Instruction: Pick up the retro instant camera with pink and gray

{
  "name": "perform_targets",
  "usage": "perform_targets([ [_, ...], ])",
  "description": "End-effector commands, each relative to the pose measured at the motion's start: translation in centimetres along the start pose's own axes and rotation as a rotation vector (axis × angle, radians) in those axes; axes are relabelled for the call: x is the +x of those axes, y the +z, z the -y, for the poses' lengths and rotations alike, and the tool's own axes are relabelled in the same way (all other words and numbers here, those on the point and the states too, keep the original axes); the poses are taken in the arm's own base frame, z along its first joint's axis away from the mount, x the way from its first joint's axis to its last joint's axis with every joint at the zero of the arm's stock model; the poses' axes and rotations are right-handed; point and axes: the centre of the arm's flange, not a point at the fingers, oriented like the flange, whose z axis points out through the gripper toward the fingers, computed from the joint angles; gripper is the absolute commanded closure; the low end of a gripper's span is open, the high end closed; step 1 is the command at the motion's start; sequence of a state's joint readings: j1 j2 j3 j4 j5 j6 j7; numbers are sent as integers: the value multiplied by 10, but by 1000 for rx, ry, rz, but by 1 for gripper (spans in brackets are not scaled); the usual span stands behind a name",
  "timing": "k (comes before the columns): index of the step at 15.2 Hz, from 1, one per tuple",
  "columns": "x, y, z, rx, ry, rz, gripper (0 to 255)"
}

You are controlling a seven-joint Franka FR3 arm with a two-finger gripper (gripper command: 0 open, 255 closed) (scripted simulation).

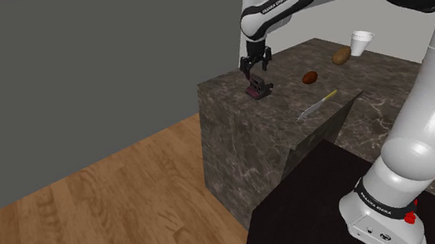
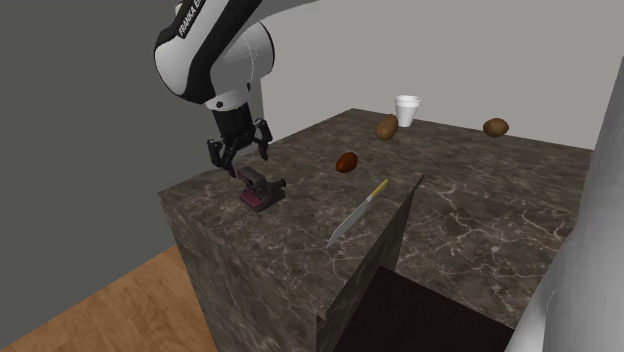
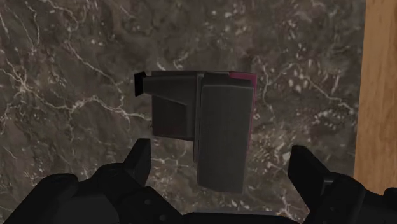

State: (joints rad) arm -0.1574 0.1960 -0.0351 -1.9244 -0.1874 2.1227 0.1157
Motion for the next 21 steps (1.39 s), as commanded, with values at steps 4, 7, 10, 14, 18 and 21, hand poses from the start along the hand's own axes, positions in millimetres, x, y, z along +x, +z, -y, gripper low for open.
perform_targets([
  [4,2,26,2,-2,2,-2,0],
  [7,2,39,4,-2,2,-2,0],
  [10,2,39,4,-2,2,-2,255],
  [14,2,39,4,-2,2,-2,255],
  [18,2,39,4,-2,2,-2,255],
  [21,2,23,1,-2,2,-2,255],
])
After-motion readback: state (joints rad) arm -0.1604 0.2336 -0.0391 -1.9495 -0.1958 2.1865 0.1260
